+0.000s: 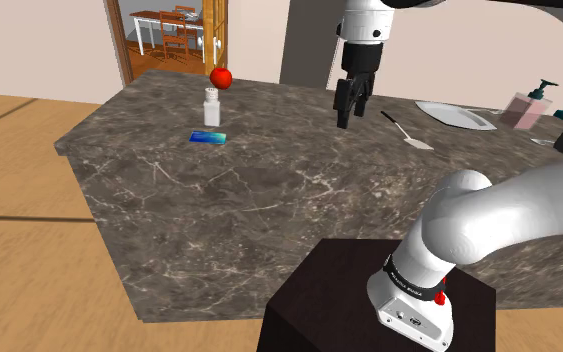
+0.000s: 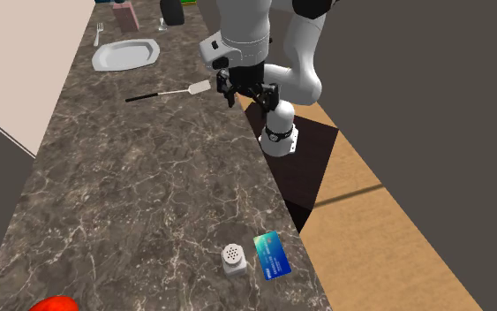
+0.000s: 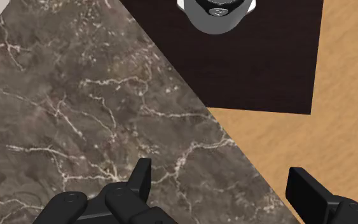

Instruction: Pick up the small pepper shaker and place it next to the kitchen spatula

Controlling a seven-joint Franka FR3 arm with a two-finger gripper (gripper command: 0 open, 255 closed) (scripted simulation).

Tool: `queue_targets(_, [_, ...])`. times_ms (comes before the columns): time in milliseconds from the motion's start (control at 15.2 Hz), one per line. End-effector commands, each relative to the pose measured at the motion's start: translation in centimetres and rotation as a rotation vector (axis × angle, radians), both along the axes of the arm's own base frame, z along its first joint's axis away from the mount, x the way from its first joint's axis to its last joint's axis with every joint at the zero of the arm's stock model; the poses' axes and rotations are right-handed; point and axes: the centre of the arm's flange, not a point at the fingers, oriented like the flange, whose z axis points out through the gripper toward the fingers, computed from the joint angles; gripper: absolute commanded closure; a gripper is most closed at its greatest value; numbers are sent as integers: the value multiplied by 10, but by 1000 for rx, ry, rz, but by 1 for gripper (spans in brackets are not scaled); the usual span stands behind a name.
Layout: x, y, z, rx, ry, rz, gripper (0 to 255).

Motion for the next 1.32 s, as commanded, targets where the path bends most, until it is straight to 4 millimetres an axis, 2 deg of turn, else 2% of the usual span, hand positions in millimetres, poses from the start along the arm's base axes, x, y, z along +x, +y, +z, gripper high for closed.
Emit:
queue_targets(0, [0, 0, 0, 0, 0, 0, 0])
queue_targets(1254, [233, 87, 14, 31, 3, 39, 0])
